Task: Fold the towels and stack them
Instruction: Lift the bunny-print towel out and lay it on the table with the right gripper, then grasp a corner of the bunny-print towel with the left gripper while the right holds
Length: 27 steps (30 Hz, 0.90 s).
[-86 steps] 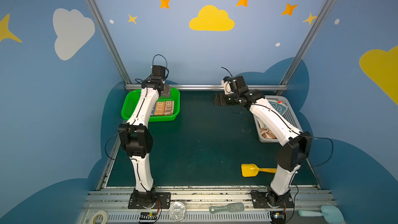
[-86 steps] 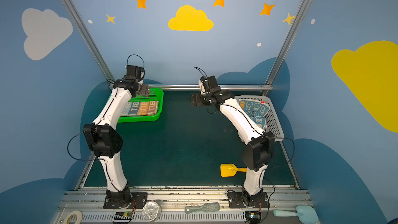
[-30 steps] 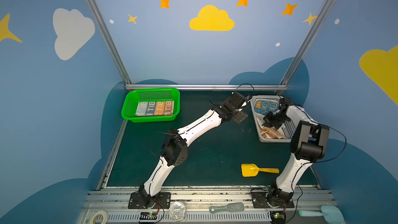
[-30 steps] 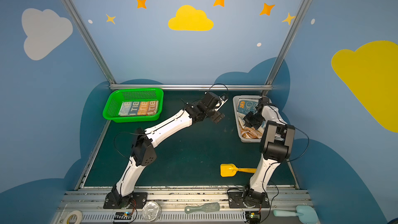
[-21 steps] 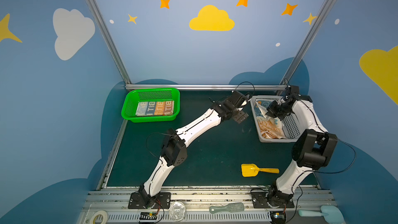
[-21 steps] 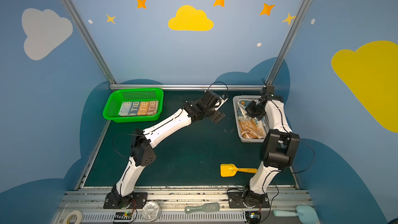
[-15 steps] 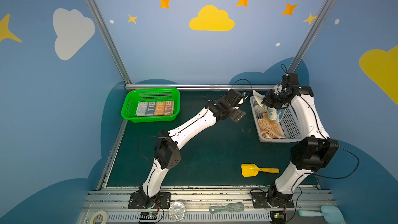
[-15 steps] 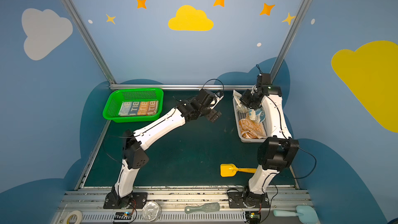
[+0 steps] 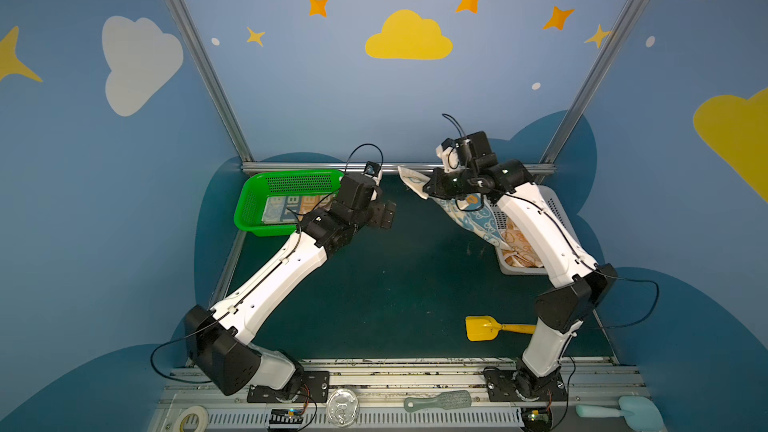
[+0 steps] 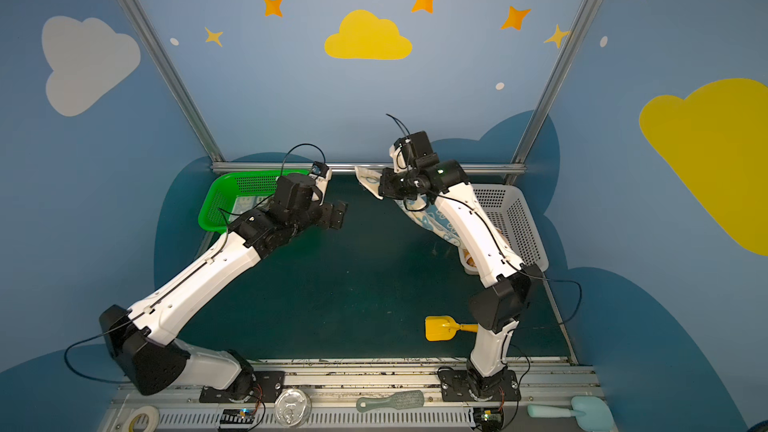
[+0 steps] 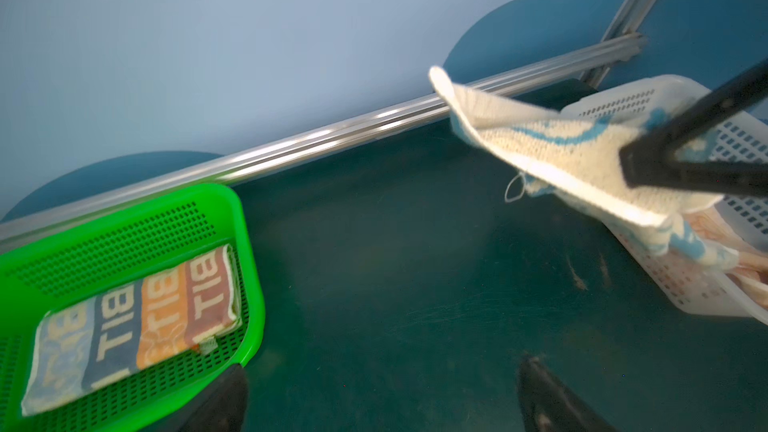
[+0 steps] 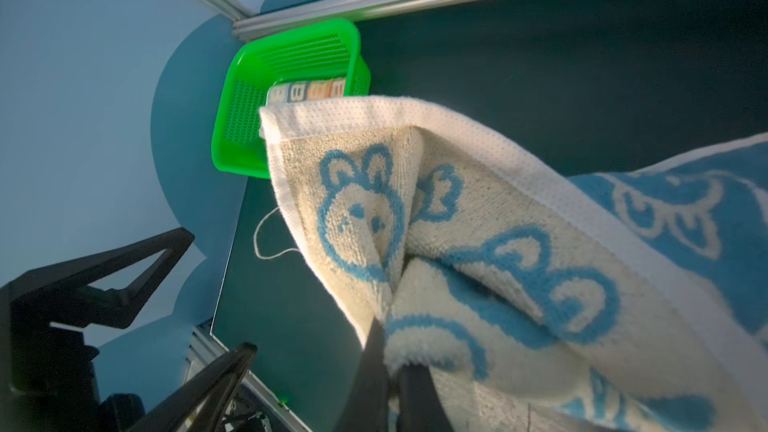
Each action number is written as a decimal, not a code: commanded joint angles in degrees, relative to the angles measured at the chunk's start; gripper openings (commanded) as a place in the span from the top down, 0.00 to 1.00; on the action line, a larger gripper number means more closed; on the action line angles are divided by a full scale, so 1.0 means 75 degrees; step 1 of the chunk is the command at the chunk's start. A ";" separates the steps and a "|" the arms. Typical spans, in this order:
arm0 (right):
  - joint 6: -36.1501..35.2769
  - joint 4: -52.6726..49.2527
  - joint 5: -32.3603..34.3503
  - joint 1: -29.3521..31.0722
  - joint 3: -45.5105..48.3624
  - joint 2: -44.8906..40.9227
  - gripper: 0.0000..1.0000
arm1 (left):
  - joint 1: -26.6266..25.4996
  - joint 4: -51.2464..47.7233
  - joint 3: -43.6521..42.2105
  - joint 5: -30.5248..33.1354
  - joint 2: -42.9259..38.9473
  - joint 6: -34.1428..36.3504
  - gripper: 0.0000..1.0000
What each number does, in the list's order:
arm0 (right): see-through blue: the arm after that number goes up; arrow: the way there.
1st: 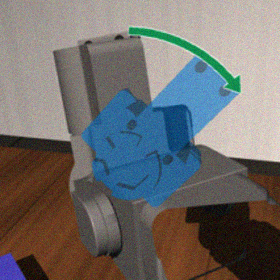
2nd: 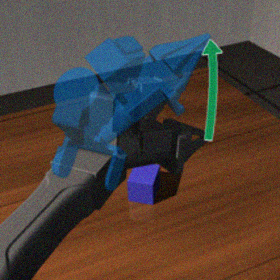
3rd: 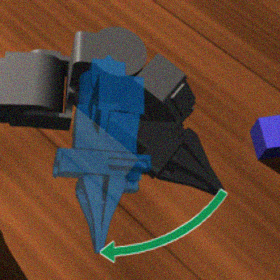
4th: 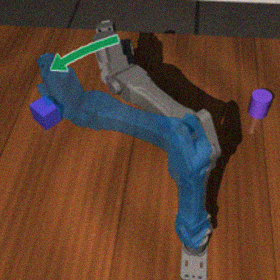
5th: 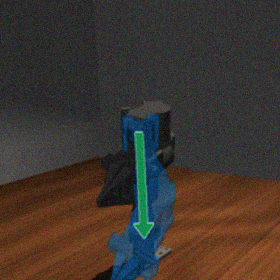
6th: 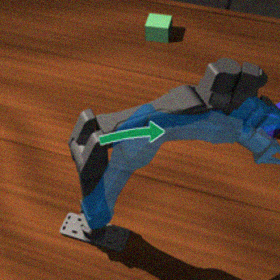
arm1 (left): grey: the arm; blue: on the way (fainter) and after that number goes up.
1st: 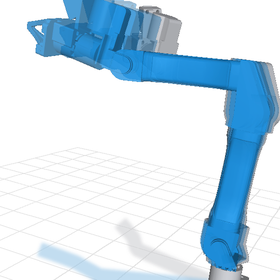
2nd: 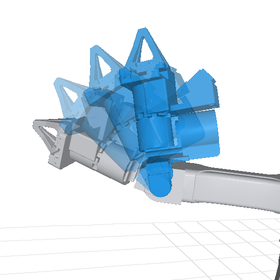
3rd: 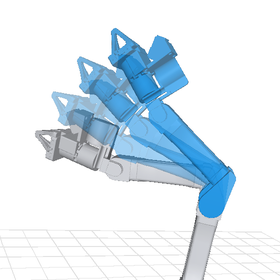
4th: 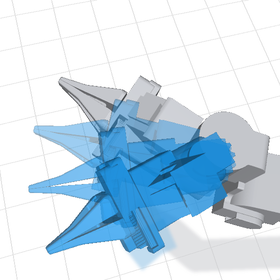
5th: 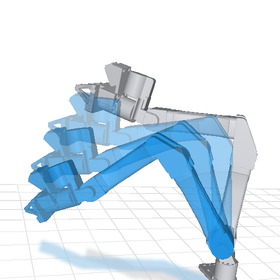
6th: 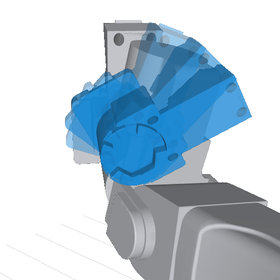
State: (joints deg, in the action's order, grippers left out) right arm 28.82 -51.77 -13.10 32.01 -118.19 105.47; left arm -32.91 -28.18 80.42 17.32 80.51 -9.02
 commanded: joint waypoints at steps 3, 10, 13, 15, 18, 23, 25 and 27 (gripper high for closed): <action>0.0331 0.0417 0.0274 0.0584 0.0108 0.1276 1.00 | 0.0342 0.0217 -0.0926 -0.0213 -0.0512 -0.0658 0.00; 0.0736 0.0000 -0.0198 0.0748 -0.0357 0.3070 0.98 | 0.0791 0.0252 -0.1806 -0.0309 -0.1039 -0.0952 0.00; 0.0753 -0.0733 -0.0268 0.0726 -0.1174 0.3701 0.82 | 0.0945 0.0260 -0.1994 -0.0499 -0.1060 -0.1024 0.00; 0.0706 -0.1233 -0.0246 0.0675 -0.1717 0.3937 0.71 | 0.0971 0.0244 -0.2054 -0.0538 -0.1005 -0.1065 0.00; 0.0520 -0.1459 -0.0228 0.0523 -0.1819 0.3734 0.50 | 0.1000 0.0252 -0.2121 -0.0608 -0.0922 -0.1128 0.00; 0.0307 -0.1154 -0.0144 0.0095 -0.0770 0.2702 0.23 | 0.0996 0.0365 -0.2256 -0.0870 -0.0798 -0.1310 0.01; 0.0300 -0.0863 -0.0201 -0.0166 -0.0121 0.2352 0.18 | 0.1001 0.0429 -0.2302 -0.1019 -0.0714 -0.1425 0.00; 0.0343 -0.0658 -0.0304 -0.0426 0.0358 0.2222 0.17 | 0.1001 0.0500 -0.2308 -0.1230 -0.0606 -0.1520 0.00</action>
State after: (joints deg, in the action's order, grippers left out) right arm 31.94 -58.04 -14.74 31.05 -119.33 124.11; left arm -25.61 -25.89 63.59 11.00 74.74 -18.70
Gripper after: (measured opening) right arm 0.829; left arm 0.995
